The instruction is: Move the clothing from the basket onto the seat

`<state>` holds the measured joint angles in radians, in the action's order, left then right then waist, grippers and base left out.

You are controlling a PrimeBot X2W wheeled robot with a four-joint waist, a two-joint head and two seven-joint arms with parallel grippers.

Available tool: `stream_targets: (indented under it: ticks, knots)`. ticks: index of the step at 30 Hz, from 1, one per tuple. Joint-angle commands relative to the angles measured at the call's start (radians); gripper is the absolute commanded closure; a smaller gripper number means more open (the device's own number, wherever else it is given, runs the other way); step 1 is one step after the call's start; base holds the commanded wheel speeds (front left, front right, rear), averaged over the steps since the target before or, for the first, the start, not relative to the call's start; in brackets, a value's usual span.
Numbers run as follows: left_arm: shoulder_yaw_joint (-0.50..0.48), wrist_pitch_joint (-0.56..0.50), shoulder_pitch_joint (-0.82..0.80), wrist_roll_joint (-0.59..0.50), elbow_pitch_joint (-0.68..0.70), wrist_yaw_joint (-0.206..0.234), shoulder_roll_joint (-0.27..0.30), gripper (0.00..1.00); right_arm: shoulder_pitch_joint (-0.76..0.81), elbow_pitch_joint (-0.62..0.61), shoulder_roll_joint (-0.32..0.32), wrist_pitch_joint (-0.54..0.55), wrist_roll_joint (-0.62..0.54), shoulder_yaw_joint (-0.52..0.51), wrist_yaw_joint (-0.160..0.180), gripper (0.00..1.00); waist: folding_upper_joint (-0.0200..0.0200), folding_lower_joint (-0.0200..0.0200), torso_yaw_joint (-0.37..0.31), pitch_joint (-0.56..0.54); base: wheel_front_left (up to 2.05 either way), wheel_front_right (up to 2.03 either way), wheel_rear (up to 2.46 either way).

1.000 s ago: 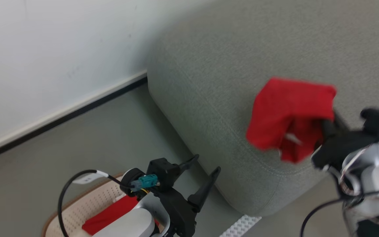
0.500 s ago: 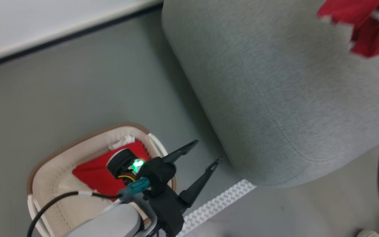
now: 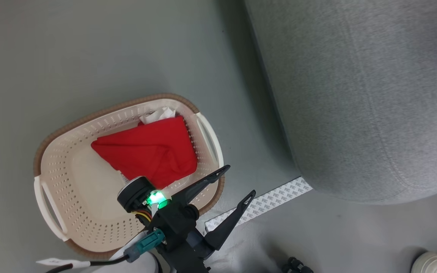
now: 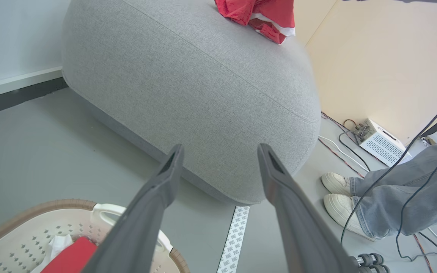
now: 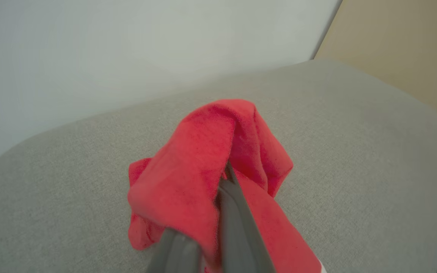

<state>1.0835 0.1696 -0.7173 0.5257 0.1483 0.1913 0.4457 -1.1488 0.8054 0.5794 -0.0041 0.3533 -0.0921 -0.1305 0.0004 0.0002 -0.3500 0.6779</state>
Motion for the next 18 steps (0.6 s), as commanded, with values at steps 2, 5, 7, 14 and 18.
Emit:
stream_targets:
  ticks: [2,5,7,14,18]
  knots:
    - [0.006,0.004,0.015,-0.009,0.017,0.004,0.018,0.0,0.05,0.03,-0.043,-0.03,-0.034,0.005,0.0,1.0,-0.0004,-0.0002,0.035,0.048,0.0,0.0,0.0]
    - [0.012,0.005,0.018,-0.005,0.014,-0.003,0.016,0.0,0.067,0.067,-0.064,-0.052,-0.051,-0.008,0.0,0.04,-0.0004,-0.0002,0.039,0.038,0.0,0.0,0.0]
    - [0.014,0.008,0.015,0.001,0.011,-0.007,0.007,0.0,0.079,0.084,-0.075,-0.07,-0.068,-0.007,0.0,0.0,-0.0004,-0.0002,0.043,0.025,0.0,0.0,0.0]
    - [0.003,0.046,0.02,0.033,-0.044,-0.029,-0.036,0.0,0.141,0.071,-0.047,-0.043,-0.112,0.084,0.0,0.0,-0.0004,-0.0002,0.067,-0.078,0.0,0.0,0.0]
    - [-0.01,0.073,0.047,0.061,-0.103,-0.036,-0.075,0.0,0.22,0.036,0.012,-0.044,-0.071,0.147,0.0,0.0,-0.0004,-0.0002,0.102,-0.176,0.0,0.0,0.0]
